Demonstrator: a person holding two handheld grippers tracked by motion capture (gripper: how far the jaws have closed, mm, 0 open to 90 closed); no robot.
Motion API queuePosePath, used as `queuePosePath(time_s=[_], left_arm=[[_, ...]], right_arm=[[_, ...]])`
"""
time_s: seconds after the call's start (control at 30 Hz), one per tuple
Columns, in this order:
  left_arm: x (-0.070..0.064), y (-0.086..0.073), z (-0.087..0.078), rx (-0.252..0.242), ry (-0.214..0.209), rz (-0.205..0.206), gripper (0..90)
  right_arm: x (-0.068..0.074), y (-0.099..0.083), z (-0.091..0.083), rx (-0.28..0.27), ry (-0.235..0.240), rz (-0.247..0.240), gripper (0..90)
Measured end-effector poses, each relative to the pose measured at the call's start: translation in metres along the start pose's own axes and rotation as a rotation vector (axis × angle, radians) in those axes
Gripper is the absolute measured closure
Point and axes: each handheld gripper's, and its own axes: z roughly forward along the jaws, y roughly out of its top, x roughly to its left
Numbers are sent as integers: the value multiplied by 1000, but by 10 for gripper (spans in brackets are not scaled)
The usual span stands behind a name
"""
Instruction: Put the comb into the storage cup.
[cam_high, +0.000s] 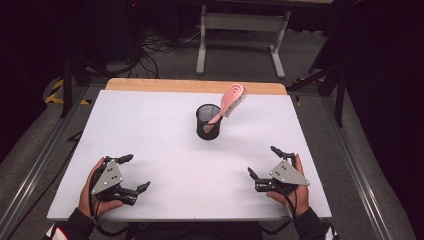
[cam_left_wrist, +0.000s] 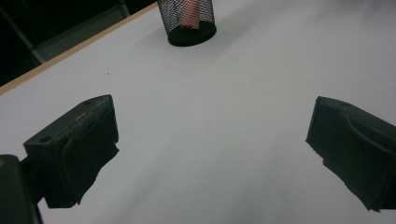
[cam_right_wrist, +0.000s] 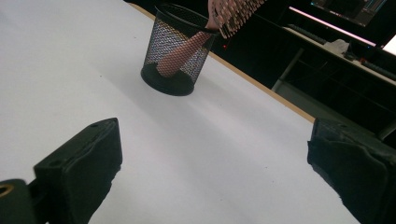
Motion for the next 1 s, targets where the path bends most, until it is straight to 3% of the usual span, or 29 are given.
queuePosePath(time_s=[0.13,0.27,0.47,0.6,1.0], left_arm=[[0,0,1,7,2,6,29],[-1,0,2,10,8,5,29],[-5,3,2,17,19,44,30],[-2,1,1,20,25,31,31],[-1,1,0,9,11,25,32]], right_arm=[[0,-3,2,8,23,24,40],[5,-4,4,17,44,12,39],[9,2,0,-5,33,1,39],[8,6,-3,-22,23,-4,38],[15,8,3,-2,41,-7,38]])
